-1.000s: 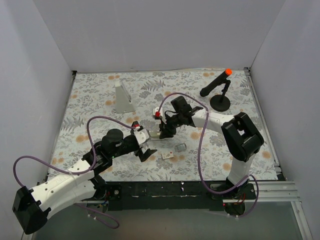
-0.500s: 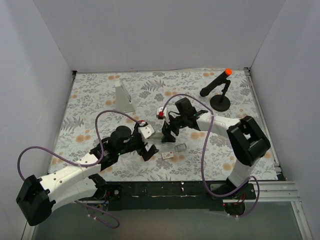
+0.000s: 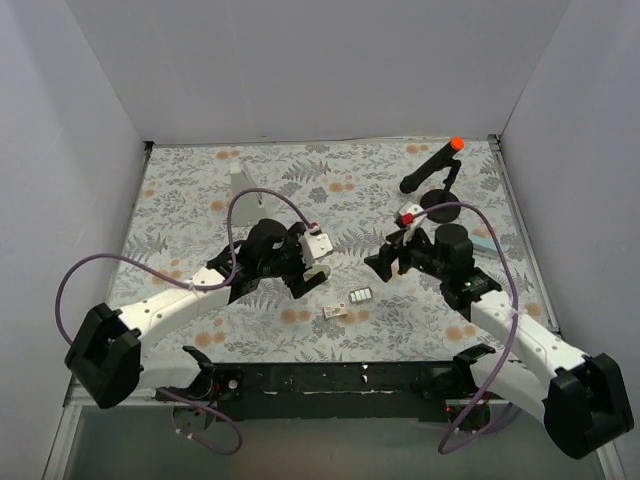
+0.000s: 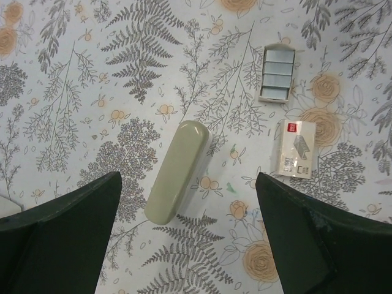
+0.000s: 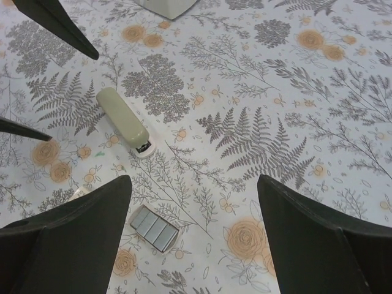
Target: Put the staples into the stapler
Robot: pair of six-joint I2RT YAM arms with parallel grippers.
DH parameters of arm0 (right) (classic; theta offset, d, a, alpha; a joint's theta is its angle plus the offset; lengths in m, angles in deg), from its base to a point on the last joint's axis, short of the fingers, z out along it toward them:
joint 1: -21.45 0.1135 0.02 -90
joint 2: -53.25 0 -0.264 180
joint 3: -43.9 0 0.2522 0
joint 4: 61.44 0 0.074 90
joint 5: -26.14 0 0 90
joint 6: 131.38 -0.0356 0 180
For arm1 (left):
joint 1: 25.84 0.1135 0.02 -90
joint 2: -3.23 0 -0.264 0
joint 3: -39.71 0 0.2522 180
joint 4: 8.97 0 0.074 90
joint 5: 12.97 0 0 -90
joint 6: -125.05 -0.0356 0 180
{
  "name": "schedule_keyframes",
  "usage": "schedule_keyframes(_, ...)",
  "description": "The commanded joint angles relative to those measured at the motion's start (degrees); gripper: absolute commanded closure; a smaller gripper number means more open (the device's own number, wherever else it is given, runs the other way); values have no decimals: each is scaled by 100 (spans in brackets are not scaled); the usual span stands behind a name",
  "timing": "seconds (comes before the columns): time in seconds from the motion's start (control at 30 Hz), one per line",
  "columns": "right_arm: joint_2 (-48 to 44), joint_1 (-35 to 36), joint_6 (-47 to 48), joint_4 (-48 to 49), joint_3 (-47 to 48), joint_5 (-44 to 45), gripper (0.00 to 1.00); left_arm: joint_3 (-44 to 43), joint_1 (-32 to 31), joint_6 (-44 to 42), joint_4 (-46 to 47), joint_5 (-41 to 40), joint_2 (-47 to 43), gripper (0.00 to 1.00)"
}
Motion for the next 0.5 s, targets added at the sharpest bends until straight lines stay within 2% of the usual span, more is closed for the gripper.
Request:
schedule_keyframes(0.0, -1062, -3, -771, 909, -754, 940, 9, -615, 189, -863, -526, 466, 555, 10)
schedule_keyframes(0.17, -2108, -3, -1088, 1545, -1650, 1063, 12, -986, 225, -1347, -737, 607, 1196, 10)
schedule_keyframes(0.47, -2698, -3, -1264, 1879, -2197, 1371, 15, -1548, 251, -1778, -931, 985, 2041, 12)
